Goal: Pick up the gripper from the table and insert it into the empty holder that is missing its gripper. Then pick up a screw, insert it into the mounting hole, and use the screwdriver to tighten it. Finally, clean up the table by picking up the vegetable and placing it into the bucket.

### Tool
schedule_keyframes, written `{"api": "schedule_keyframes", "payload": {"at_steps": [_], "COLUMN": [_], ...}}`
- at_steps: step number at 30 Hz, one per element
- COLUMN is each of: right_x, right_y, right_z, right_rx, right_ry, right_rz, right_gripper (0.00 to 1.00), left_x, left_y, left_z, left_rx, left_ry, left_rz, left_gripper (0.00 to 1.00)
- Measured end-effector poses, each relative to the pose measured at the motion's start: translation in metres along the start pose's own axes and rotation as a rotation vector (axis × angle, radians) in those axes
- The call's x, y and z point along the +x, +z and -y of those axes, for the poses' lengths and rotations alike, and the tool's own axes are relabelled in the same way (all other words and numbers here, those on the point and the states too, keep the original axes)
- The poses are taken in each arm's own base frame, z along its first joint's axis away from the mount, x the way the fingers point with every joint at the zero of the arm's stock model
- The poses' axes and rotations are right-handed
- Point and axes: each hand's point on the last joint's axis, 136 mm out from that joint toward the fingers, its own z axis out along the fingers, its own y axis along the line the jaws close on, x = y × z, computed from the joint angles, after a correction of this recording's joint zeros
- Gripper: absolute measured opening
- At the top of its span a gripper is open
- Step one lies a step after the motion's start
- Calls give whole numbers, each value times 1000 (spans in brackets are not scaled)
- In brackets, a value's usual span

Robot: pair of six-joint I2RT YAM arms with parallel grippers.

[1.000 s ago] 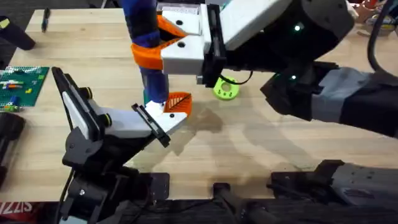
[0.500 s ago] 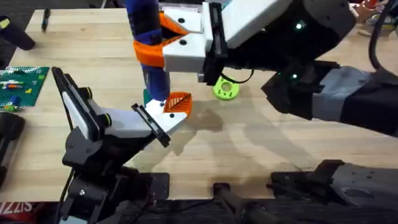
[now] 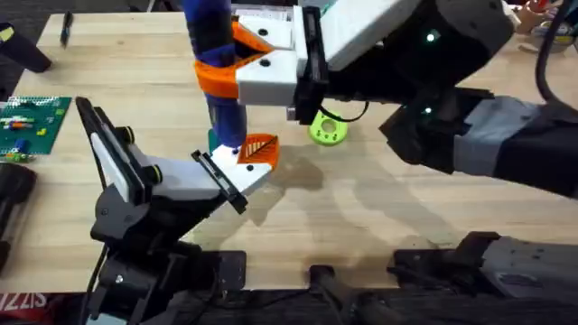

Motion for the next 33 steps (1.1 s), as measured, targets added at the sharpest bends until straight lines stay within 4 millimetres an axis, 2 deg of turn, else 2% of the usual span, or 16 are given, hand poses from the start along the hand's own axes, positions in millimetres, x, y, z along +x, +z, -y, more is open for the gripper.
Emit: {"api": "schedule_keyframes", "payload": {"at_steps": [21, 24, 30, 33], "right_x": [-2, -12, -47, -52], "right_y": [0, 0, -6, -8], "right_z": [-1, -4, -15, -16], "right_rx": [-3, -14, -49, -52], "right_ry": [-7, -44, -153, -154], "right_rz": [7, 45, 175, 190], "right_gripper": [66, 66, 66, 66], "left_x": [0, 0, 0, 0], "left_y": [0, 0, 0, 0], "left_z": [0, 0, 0, 0], "left_rx": [0, 0, 0, 0], "left_ry": [1, 0, 1, 1], "left_rz": [0, 0, 1, 1], "left_gripper": [15, 17, 15, 15]}}
